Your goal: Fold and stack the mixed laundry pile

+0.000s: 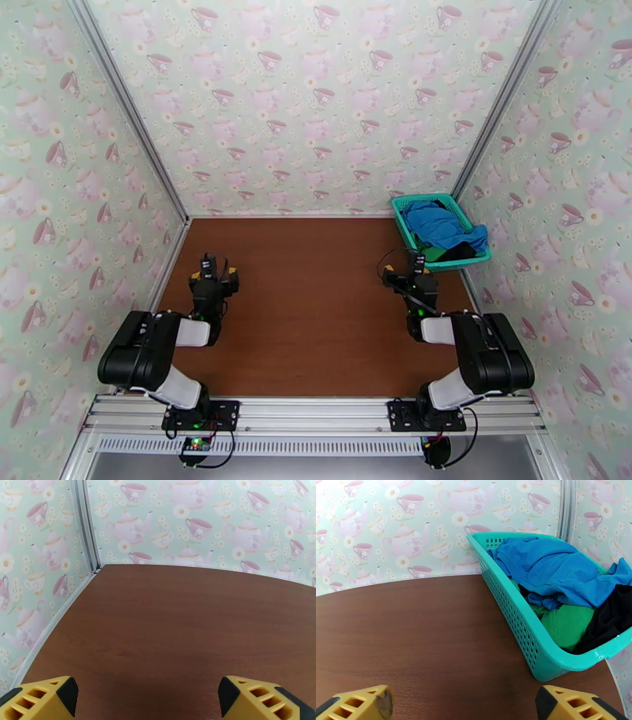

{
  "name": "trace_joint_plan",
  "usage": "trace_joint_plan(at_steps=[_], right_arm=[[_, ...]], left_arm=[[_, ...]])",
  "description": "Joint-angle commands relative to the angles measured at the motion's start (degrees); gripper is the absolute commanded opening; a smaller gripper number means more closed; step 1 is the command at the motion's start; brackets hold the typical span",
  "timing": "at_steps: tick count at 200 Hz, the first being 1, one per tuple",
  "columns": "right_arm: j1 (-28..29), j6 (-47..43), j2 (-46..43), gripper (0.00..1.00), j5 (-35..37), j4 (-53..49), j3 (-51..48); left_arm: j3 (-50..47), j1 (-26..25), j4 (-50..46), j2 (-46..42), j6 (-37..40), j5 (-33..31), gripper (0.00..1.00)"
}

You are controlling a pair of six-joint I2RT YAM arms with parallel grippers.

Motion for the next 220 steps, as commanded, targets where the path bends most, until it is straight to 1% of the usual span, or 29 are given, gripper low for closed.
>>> trace_joint_plan(at_steps=[1,220], right_arm=[[0.1,0.3,0.0,1.0,0.0,-0.6,0.0],[0.1,0.3,0.0,1.0,-0.1,-0.7,0.0]], left_arm=[[-0.2,0.1,-0.1,-0.4,-0.5,1.4,1.0],[0.0,0.0,-0.6,-0.3,-0.5,1.1,1.0]])
